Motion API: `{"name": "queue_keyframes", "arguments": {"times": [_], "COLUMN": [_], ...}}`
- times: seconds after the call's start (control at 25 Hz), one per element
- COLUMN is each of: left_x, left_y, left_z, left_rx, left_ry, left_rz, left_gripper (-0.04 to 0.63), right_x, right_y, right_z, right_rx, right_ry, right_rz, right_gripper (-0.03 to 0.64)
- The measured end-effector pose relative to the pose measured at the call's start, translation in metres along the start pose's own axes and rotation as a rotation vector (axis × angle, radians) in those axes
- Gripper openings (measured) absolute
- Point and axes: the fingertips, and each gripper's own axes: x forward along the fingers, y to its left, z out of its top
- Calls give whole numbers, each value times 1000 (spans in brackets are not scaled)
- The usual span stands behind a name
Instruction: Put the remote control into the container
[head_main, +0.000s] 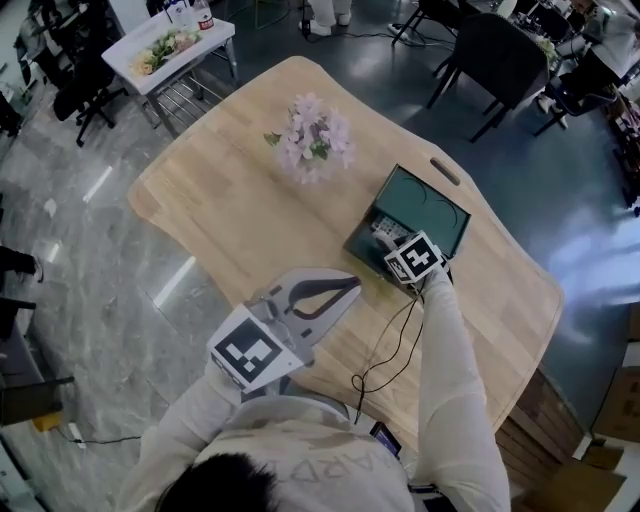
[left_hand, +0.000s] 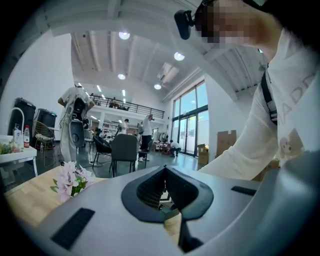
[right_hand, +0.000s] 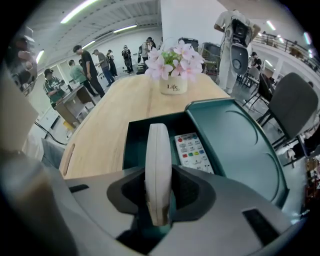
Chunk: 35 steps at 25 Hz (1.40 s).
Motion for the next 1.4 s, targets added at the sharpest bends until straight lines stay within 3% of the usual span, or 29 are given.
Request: {"name": "queue_keyframes", "arguments": {"times": [0.44, 0.72, 1.4], "left_x": [7, 9, 13], "left_y": [6, 10, 5], "left_z": [-3, -5, -9], "left_rx": [-14, -13, -15], "left_ry": [13, 19, 28], "left_rz": [12, 23, 16], "left_gripper": [12, 12, 12], "right_x": [23, 29, 21], "right_y": [11, 18, 8], "right_z": [-16, -16, -21], "right_rx": [-5, 22, 109], "right_ry": [142, 160, 81], "right_rz": [145, 250, 255], "right_gripper": [118, 118, 154]}}
